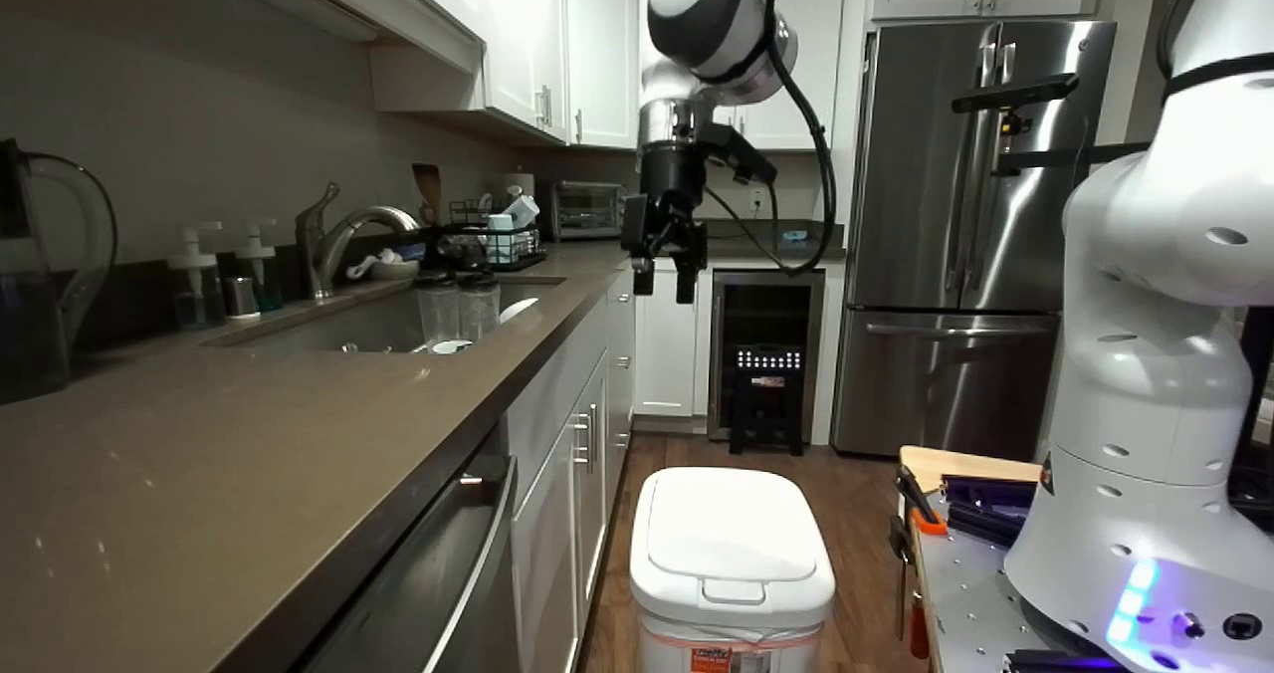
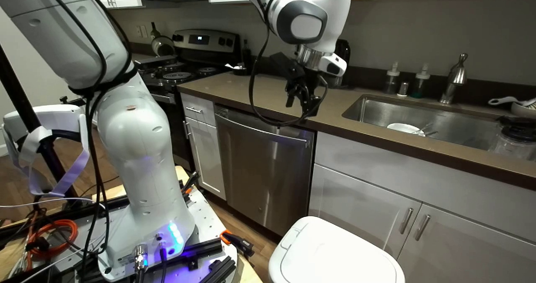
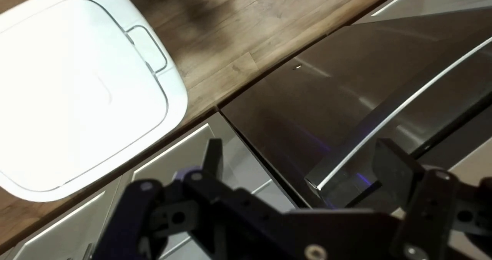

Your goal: Press the button to open the bin

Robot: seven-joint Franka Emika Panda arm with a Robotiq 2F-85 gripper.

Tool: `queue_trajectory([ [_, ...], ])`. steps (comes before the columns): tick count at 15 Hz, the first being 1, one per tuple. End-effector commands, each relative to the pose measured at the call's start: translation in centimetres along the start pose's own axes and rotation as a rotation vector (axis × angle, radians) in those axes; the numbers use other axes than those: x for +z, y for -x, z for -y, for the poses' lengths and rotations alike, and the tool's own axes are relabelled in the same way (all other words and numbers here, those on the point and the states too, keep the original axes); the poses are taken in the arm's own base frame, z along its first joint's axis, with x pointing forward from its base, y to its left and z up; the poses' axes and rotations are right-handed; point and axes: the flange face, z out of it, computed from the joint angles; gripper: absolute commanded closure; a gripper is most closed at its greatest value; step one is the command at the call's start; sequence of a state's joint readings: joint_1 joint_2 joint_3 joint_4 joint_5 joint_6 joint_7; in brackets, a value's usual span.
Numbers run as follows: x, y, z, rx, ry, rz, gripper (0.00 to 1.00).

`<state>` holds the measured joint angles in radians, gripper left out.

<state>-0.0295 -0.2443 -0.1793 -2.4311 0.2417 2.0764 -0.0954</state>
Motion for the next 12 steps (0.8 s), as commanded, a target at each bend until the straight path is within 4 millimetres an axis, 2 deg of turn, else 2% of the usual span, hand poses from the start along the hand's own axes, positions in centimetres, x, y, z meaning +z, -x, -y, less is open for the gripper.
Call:
queue_trajectory([
  [1, 3.7, -4.1, -2.8, -0.009, 0.018, 0.034, 0.00],
  [4, 8.4, -7.2, -3.5, 0.037, 0.046, 0.045, 0.00],
  [6, 12.1, -8.6, -3.6, 0.096, 0.059, 0.035, 0.00],
  [8, 15.7, -8.8, -3.7, 0.162, 0.071, 0.019, 0.00],
  [12, 22.8, -7.5, -4.7, 0.311, 0.081, -0.015, 0.00],
])
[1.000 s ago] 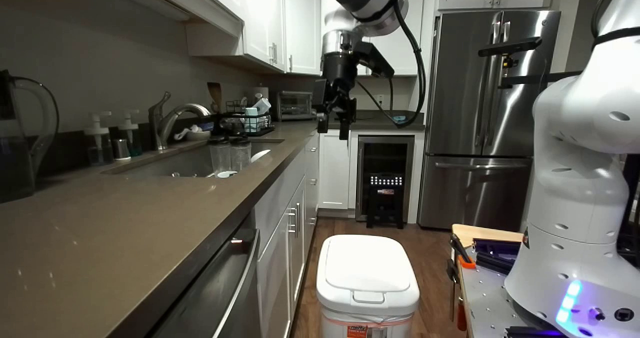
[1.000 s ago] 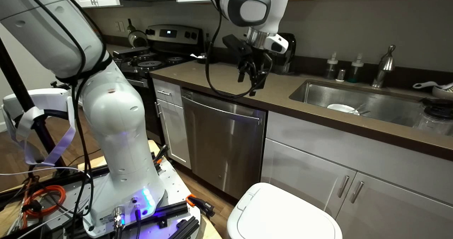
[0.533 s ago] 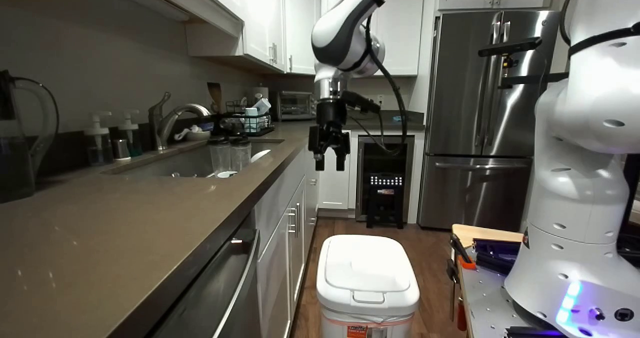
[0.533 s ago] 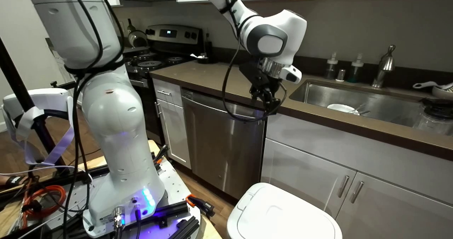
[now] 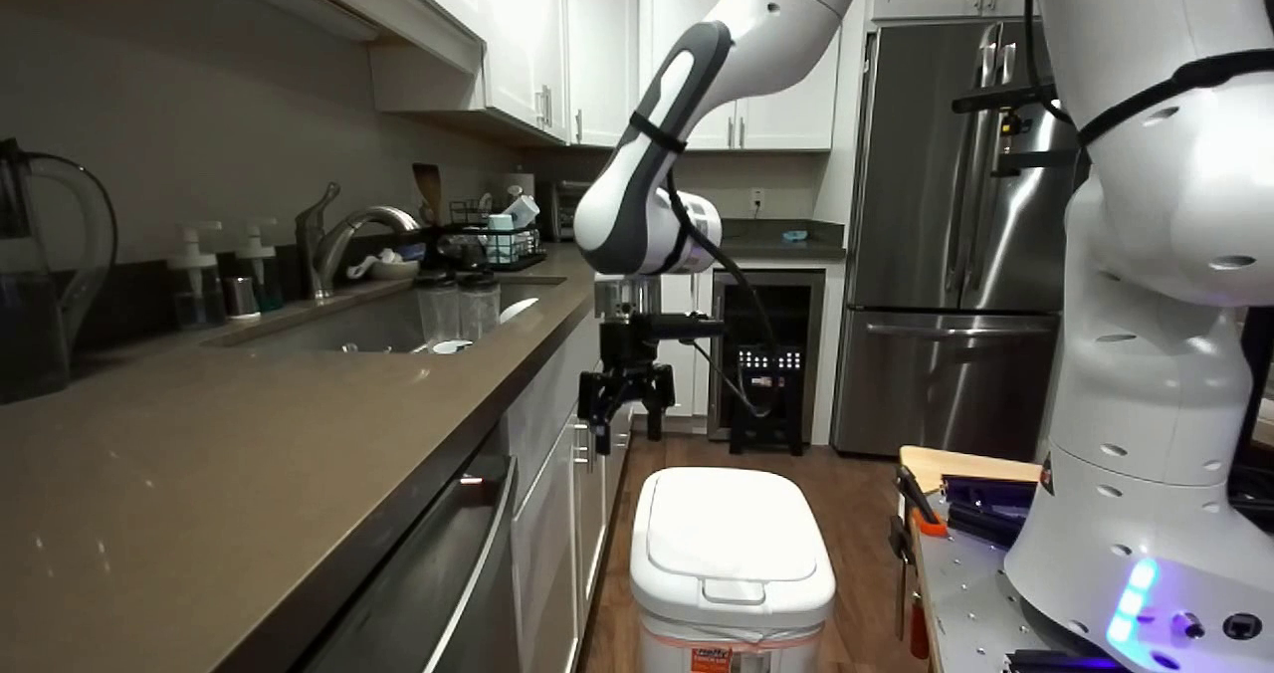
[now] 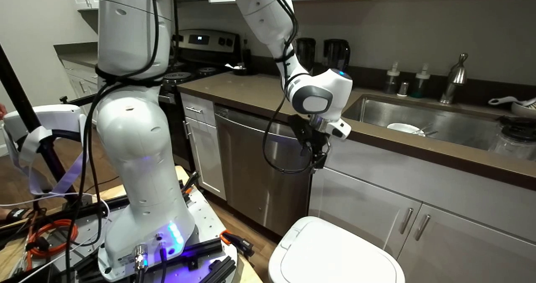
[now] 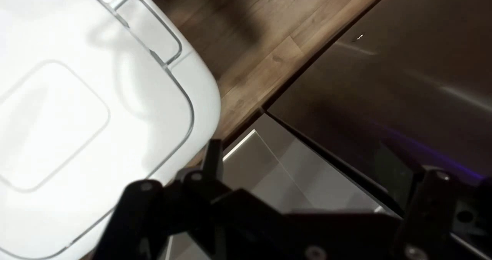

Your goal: Press the button to open the bin

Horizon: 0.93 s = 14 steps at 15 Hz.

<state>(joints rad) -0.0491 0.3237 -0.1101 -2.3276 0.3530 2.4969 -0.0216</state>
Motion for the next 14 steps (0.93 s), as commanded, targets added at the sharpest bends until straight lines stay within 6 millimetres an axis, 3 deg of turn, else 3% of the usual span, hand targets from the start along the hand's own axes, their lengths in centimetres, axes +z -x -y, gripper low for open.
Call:
queue_trajectory([
  [1, 5.5, 0.6, -0.7, 0.141, -0.008, -0.042, 0.00],
  [4, 9.8, 1.6, -1.9, 0.280, 0.006, -0.095, 0.00],
  [7, 12.8, 2.3, -3.6, 0.408, 0.029, -0.102, 0.00],
  [9, 14.1, 2.5, -4.6, 0.461, 0.038, -0.098, 0.15],
  [12, 15.6, 2.6, -6.0, 0.505, 0.037, -0.079, 0.02],
  [14, 16.3, 2.7, -6.8, 0.522, 0.031, -0.060, 0.00],
])
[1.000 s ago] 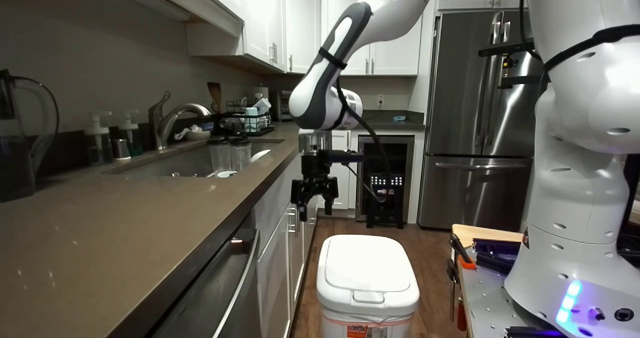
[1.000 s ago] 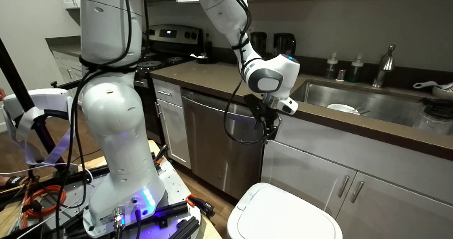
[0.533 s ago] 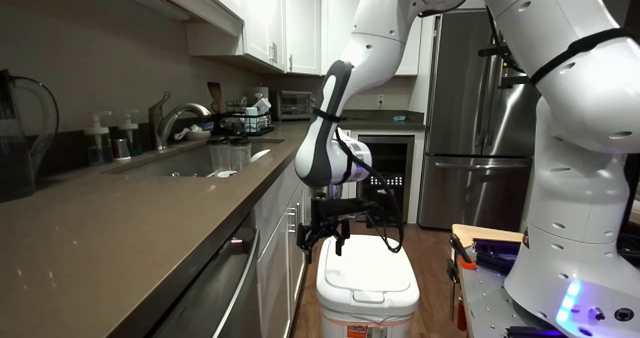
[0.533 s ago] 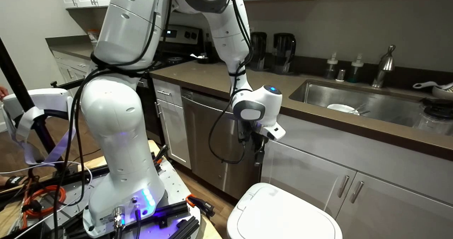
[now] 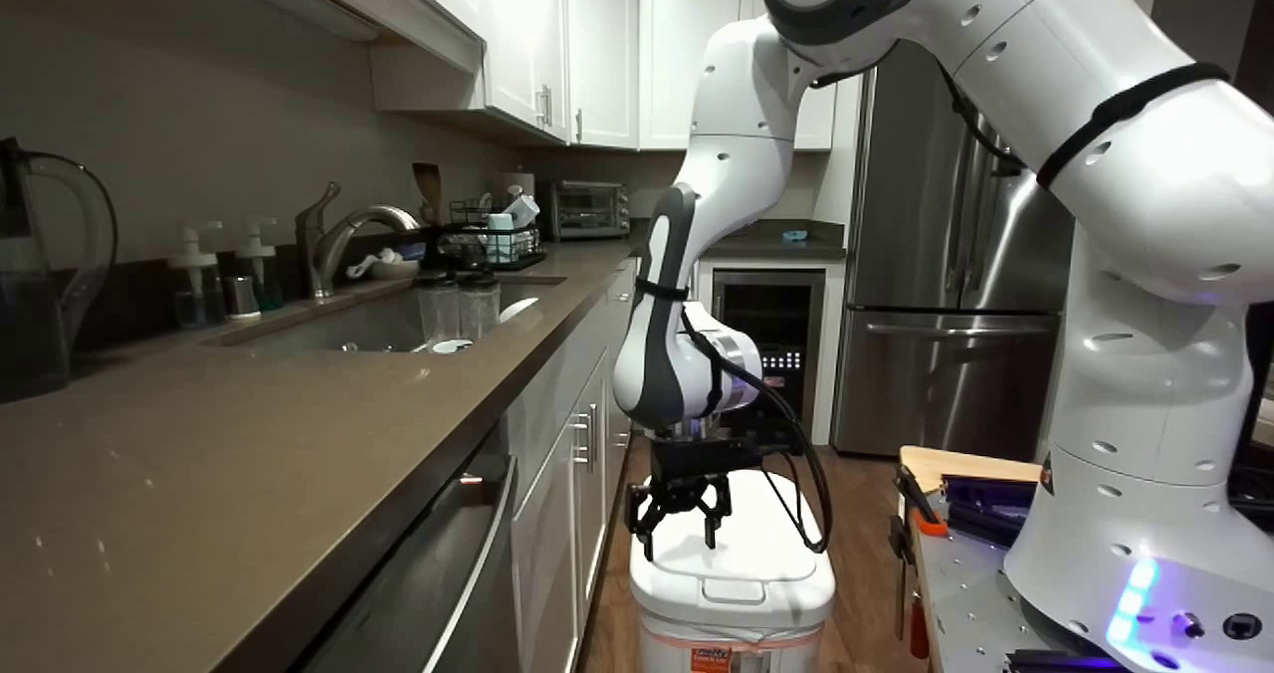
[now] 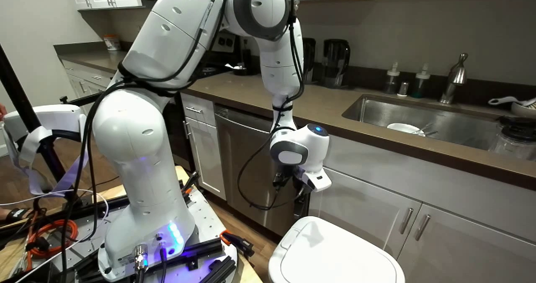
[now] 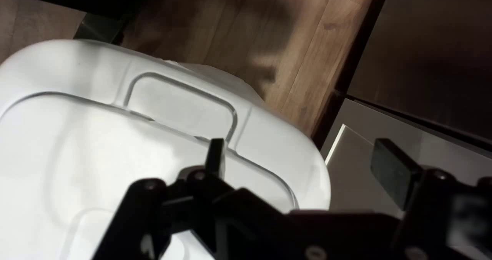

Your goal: Press the button to open the bin

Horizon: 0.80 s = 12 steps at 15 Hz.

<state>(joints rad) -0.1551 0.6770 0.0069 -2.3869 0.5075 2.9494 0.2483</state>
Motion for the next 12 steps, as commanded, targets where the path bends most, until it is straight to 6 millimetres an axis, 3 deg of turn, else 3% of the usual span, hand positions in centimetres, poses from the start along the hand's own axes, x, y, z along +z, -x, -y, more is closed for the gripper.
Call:
queue_trajectory([
  [1, 1.2, -0.5, -1.1, 0.061, -0.022, 0.020, 0.00],
  [12, 5.4, 0.3, -2.4, 0.124, -0.060, 0.060, 0.00],
])
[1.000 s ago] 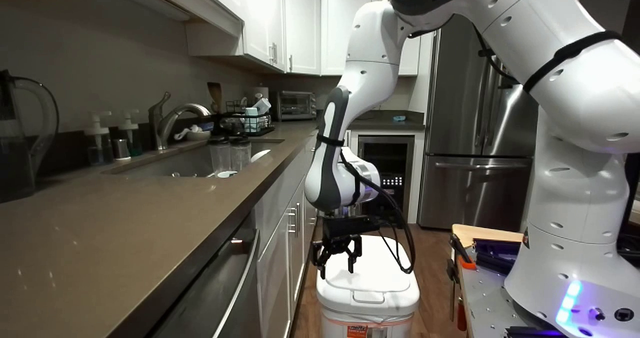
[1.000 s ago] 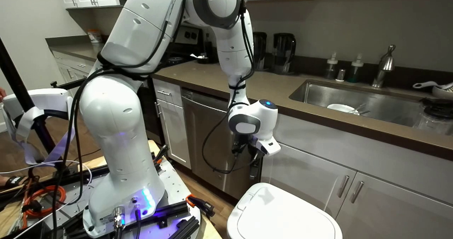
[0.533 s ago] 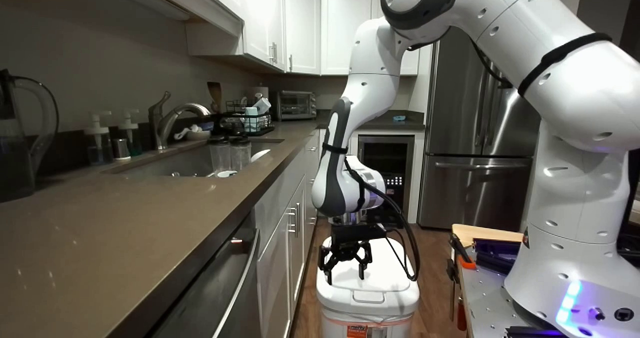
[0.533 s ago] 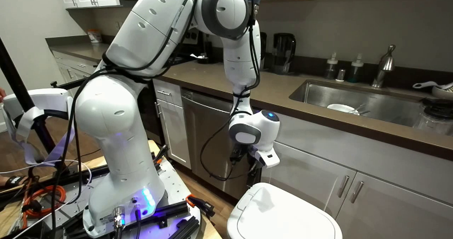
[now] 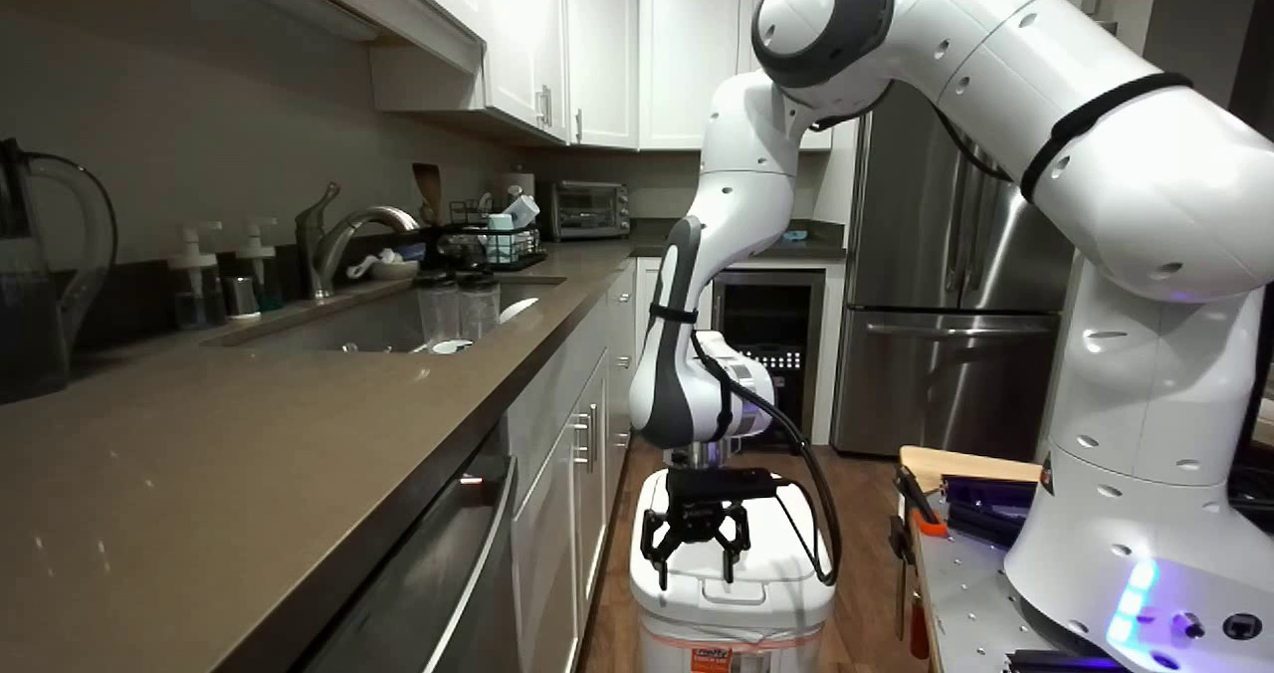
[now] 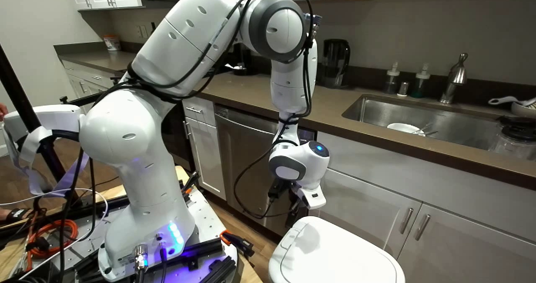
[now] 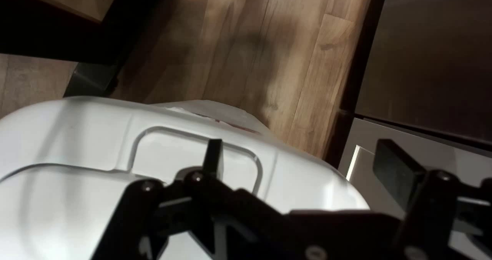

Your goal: Press the button to open the bin

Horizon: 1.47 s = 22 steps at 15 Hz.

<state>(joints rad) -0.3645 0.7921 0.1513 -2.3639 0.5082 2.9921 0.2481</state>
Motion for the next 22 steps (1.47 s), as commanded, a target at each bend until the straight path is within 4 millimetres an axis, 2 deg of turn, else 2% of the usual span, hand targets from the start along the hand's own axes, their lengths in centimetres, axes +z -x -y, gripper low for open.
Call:
queue_trajectory([
  [1, 1.6, 0.2, 0.0, 0.023, -0.014, -0.039, 0.00],
  [7, 3.9, 0.0, 0.3, 0.013, -0.009, -0.097, 0.00],
  [9, 4.1, 0.2, 0.3, 0.017, -0.006, -0.119, 0.00],
  [13, 2.9, 1.8, 0.7, 0.028, 0.016, -0.188, 0.00],
  [15, 1.7, 3.0, 0.8, 0.016, 0.029, -0.197, 0.00],
  [19, -1.7, 5.5, 0.3, -0.028, 0.045, -0.150, 0.00],
  [22, -4.7, 6.4, -0.4, -0.068, 0.059, -0.047, 0.00],
])
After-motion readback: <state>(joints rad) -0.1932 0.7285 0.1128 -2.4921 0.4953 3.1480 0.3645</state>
